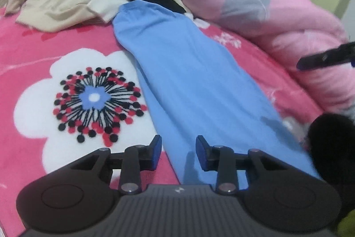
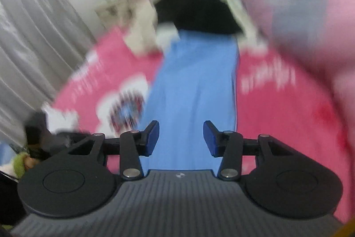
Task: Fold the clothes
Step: 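Release the T-shirt and pull both open grippers back from it, then move both open grippers to the blue strip's end away from the pile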
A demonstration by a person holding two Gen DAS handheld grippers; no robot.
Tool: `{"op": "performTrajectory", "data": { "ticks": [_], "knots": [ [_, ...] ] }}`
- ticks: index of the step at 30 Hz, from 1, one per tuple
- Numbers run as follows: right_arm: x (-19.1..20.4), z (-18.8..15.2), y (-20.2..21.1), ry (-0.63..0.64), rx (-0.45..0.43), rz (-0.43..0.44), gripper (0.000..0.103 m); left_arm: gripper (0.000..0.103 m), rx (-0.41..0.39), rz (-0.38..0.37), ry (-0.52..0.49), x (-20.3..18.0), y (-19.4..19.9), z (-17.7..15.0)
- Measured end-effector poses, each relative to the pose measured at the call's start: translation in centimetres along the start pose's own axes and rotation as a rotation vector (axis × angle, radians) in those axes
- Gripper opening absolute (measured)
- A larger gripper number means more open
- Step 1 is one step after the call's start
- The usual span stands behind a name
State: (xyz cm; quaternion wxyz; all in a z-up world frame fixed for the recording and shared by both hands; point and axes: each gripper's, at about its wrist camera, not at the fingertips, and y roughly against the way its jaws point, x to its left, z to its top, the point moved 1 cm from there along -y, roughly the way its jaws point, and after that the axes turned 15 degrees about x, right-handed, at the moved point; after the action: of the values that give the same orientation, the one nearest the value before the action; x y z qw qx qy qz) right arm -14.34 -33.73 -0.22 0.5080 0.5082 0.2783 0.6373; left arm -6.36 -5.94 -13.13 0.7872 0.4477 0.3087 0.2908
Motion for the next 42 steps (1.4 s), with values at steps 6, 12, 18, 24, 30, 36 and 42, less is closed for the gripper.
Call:
{"op": "performTrajectory", "data": {
  "ticks": [6,12,18,24,30,36,42],
  "knots": [
    [-1.5,-3.0,-3.8,-0.159,0.036,-0.056,0.04,0.003,0.034,0.071,-0.011,-0.5,-2.3,-0.1],
    [-1.6,-3.4,-4.4,-0.152,0.026,-0.167,0.038,0.0,0.051,0.064,0.138,2.1,-1.0,-1.6],
    [-1.1,-3.0,-5.4,-0.109,0.011,-0.192,0.038,0.007,0.007,0.061,0.175,4.0,1.4,-1.7],
    [-0.9,-3.1,-5.6,-0.116,-0.006,-0.164,0.038,0.044,-0.054,0.033,0.076,2.0,-0.2,3.9],
    [-1.4,-3.8,-5.0,-0.142,-0.024,-0.156,0.038,0.005,0.009,0.047,0.135,3.4,-2.7,6.0],
    [-2.8,-3.9,-5.6,-0.178,-0.018,-0.145,0.038,0.01,-0.022,-0.021,0.233,6.2,-1.7,6.5],
    [-3.3,-3.7,-6.2,-0.207,-0.02,-0.114,0.038,0.026,-0.032,-0.019,0.232,6.9,-2.9,9.0]
  ]
}}
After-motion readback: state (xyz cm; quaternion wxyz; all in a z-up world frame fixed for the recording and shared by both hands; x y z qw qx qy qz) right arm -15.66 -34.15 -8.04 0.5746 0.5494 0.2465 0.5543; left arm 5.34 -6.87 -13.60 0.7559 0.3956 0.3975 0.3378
